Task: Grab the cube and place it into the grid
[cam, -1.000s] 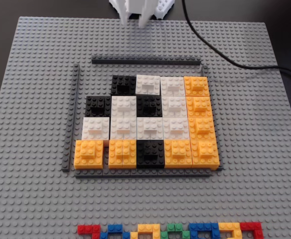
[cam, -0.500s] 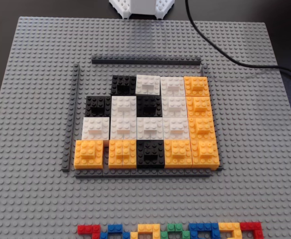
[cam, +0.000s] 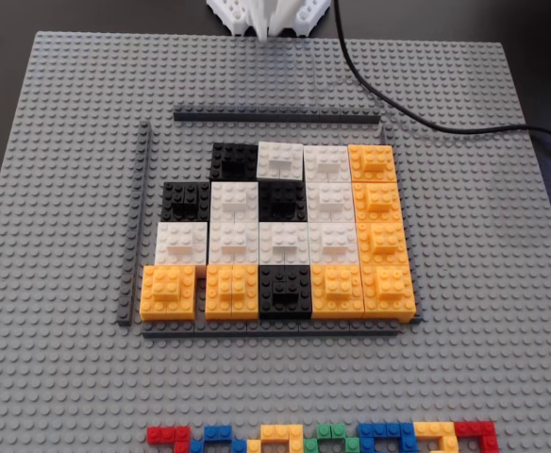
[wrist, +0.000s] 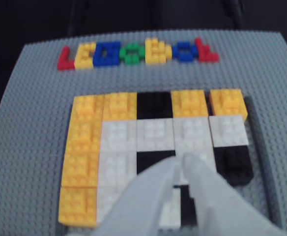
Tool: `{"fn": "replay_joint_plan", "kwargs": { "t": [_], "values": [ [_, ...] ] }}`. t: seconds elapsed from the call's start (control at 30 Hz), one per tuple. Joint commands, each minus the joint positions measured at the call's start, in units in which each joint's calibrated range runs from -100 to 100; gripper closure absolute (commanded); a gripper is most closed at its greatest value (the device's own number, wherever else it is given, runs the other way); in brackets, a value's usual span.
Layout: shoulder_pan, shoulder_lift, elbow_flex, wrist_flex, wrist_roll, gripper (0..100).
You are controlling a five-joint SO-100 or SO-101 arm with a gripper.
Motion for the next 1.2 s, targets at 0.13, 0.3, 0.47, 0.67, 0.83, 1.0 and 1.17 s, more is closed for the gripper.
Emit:
{"fn": "replay_joint_plan", "kwargs": {
  "t": [0.13,0.3,0.47,0.67,0.83,1.0,1.17],
  "values": [
    [-2.0,-2.6,6.6,-2.8,-1.1,100],
    [-2.2,-2.6,14.2,-7.2,-0.7,100],
    [-2.2,-2.6,20.3,-10.4,-1.2,100],
    [-2.2,-2.6,24.0,-11.5,-1.7,100],
    [-2.1,-2.7,24.6,-10.3,-2.0,100],
    [-2.2,-2.7,24.6,-7.3,-0.3,100],
    [-2.2,-2.7,24.6,-5.7,-1.3,100]
  ]
}}
